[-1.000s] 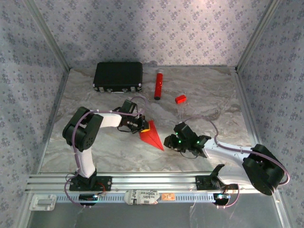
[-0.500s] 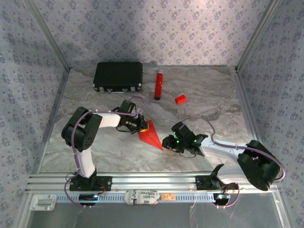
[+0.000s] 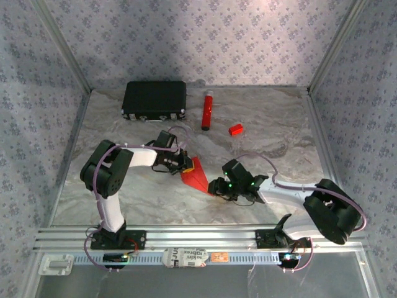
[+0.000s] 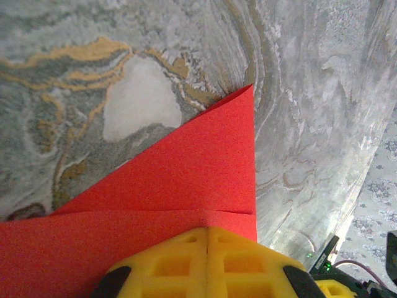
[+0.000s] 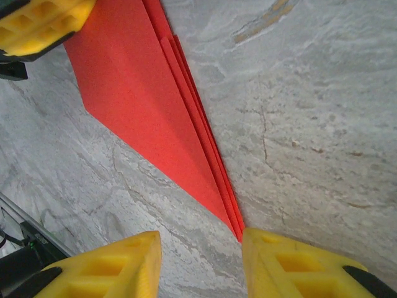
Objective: Fold a paper plane with a square sheet of paper (pick it up from the middle)
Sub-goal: Turn over the paper at the center of the table.
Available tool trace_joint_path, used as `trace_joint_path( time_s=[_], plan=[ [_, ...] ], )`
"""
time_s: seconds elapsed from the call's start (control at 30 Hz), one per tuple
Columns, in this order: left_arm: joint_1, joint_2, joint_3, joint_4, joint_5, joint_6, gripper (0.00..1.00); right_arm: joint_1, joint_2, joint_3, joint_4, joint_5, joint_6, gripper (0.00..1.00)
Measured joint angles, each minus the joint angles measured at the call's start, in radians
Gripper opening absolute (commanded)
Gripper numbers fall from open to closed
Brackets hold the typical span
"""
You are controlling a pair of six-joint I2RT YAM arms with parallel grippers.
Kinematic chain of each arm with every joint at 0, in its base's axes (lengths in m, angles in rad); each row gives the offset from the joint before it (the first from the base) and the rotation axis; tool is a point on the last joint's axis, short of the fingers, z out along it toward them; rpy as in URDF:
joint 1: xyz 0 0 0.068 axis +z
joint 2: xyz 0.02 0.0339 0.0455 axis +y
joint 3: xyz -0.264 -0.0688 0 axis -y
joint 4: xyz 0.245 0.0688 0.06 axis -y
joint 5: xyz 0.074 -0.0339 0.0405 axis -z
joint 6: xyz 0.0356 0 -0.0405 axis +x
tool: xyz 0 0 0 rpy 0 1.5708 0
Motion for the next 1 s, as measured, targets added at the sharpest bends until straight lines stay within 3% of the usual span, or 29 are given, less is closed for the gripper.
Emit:
trace_joint_path(
  time_s=[0.53, 1.0],
  plan=[
    [0.002, 0.0, -0.005, 0.01, 0.006, -0.007, 0.01, -0.007, 0.034, -0.016, 0.026, -0.019, 0.007, 0.39],
    [0.002, 0.0, -0.006, 0.012, 0.007, -0.008, 0.01, -0.066, 0.034, -0.095, 0.206, -0.106, 0.069, 0.35]
  ],
)
